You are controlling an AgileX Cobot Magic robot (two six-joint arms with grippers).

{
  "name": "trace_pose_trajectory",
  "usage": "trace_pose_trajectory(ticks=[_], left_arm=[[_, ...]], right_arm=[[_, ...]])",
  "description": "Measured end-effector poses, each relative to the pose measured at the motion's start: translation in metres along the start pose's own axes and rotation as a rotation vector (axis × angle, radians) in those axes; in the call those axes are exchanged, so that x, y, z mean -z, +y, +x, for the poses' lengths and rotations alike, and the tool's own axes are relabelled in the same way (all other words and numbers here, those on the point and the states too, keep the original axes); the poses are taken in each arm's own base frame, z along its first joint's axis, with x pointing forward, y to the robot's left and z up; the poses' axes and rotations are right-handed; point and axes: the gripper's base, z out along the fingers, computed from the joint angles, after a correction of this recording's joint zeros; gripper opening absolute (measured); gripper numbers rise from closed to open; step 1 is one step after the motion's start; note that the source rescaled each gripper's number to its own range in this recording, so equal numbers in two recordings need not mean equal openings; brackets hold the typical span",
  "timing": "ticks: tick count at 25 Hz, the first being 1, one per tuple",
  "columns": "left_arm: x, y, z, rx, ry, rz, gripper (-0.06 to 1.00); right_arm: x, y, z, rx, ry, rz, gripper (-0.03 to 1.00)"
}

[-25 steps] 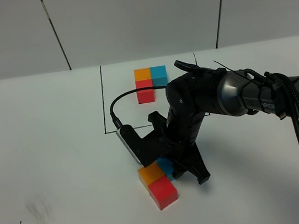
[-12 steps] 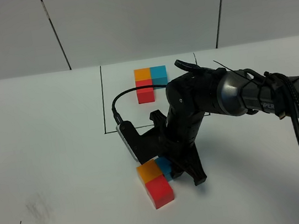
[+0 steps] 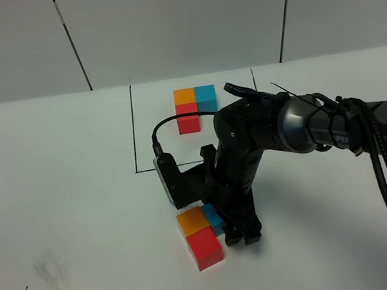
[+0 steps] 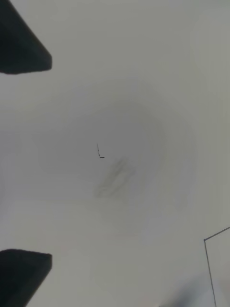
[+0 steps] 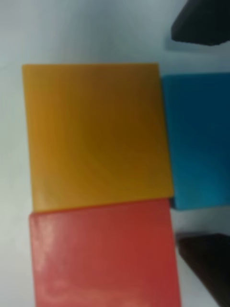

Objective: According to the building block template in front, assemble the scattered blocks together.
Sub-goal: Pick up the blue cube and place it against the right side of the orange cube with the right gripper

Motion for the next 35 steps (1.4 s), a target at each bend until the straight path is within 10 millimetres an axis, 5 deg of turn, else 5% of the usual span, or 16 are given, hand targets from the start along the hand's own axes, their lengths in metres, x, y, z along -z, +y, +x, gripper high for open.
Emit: trace_pose_trajectory(ticks=[7, 28, 35], left_arm=[[0.0, 0.0, 0.0, 0.0, 0.0, 0.0, 0.99], [0.0, 0.0, 0.0, 0.0, 0.0, 0.0, 0.99], [0.0, 0.0, 0.0, 0.0, 0.0, 0.0, 0.99]], right_arm=[[-0.0003, -0.0008, 0.0025, 0.004, 0.028, 0.009, 0.67], [-0.0002, 0.0029, 0.004, -0.039, 0.044, -0.031, 0.03], [-0.0001, 0.0047, 0.0046, -0.04, 0.051, -0.051, 0.01]])
